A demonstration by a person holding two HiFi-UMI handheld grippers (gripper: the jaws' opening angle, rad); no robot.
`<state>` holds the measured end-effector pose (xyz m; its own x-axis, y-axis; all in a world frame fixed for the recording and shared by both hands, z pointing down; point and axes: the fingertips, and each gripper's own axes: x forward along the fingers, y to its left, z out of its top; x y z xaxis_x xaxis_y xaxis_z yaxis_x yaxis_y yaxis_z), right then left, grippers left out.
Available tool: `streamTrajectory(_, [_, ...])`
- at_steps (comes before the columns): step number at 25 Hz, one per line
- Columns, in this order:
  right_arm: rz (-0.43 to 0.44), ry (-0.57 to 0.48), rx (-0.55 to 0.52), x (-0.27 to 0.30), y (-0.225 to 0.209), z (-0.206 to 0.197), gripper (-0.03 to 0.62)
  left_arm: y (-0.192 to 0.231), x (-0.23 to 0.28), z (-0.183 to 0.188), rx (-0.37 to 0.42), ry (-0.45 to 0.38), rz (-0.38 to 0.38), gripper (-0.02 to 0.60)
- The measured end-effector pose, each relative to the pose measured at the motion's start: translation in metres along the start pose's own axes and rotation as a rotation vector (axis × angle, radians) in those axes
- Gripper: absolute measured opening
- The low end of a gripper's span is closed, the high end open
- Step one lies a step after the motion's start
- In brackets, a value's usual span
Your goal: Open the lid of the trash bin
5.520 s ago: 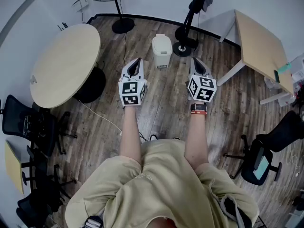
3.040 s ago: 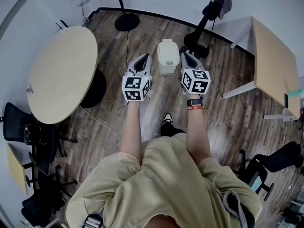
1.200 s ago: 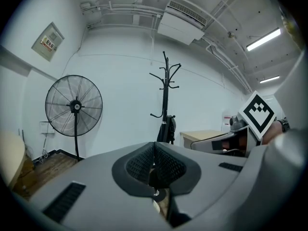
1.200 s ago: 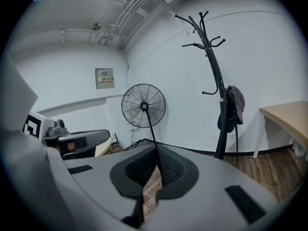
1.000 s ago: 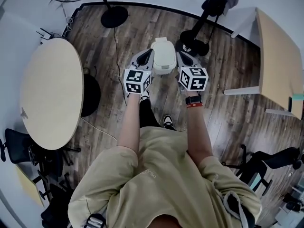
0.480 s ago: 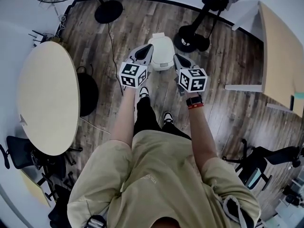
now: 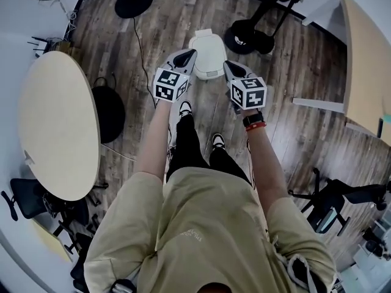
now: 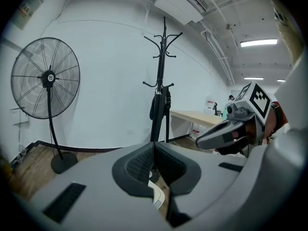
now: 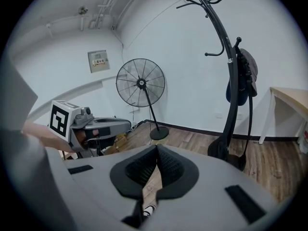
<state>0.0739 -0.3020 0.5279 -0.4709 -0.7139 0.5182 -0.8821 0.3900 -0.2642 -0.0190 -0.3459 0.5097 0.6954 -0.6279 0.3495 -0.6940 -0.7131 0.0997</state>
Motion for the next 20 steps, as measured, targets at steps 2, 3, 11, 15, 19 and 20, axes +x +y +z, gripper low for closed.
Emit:
streamTrajectory(2, [0.001,0.018,0.007,0.010,-0.005,-0.009,0.002,0.005,0.008,-0.010,-0.012,0.012,-0.006,0.023])
streamTrajectory(3, [0.003,0.027,0.011,0.014,-0.007,-0.014,0.002,0.007,0.012,-0.014,-0.019,0.015,-0.009,0.023])
streamTrajectory(11, [0.027,0.088,0.085,0.047,-0.020,-0.068,0.005,0.010,0.036,-0.048,-0.037,-0.011,-0.045,0.024])
streamTrajectory(15, [0.016,0.118,0.112,0.059,-0.032,-0.093,0.005,0.007,0.051,-0.065,-0.048,-0.002,-0.077,0.023])
streamTrajectory(19, [0.022,0.157,0.131,0.075,-0.035,-0.120,0.006,0.001,0.061,-0.086,-0.050,0.029,-0.125,0.023])
streamTrajectory(20, [0.023,0.167,0.132,0.079,-0.035,-0.125,0.008,0.000,0.064,-0.092,-0.050,0.036,-0.132,0.023])
